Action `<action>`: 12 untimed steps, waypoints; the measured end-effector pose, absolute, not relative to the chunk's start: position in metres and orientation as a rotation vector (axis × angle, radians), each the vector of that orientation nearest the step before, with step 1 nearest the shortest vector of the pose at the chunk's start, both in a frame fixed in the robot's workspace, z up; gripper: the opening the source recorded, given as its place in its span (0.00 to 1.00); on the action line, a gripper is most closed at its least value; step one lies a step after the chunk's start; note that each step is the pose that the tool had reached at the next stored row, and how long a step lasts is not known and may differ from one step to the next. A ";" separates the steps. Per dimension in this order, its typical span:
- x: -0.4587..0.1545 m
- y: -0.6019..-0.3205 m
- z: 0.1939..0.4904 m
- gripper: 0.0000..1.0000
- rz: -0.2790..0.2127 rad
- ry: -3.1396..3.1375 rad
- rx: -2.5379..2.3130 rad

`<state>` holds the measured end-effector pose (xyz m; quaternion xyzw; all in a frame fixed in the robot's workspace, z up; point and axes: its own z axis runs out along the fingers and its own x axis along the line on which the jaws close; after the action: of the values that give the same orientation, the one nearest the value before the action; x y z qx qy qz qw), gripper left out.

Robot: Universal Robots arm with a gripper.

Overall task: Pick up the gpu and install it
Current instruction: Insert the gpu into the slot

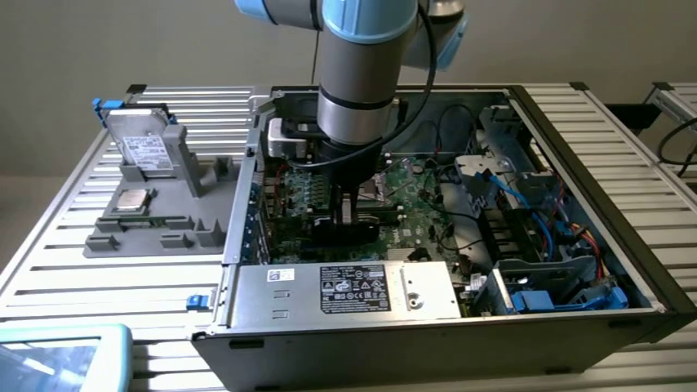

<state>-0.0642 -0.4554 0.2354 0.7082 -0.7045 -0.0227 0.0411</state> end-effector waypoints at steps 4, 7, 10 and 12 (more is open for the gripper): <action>-0.065 -0.455 0.237 0.40 -0.068 -2.160 2.168; -0.065 -0.455 0.244 0.52 -0.064 -2.161 2.170; -0.065 -0.455 0.253 0.58 -0.060 -2.162 2.171; -0.066 -0.455 0.262 0.58 -0.060 -2.163 2.171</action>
<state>-0.0659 -0.4554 0.2623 0.7078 -0.7051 -0.0196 0.0383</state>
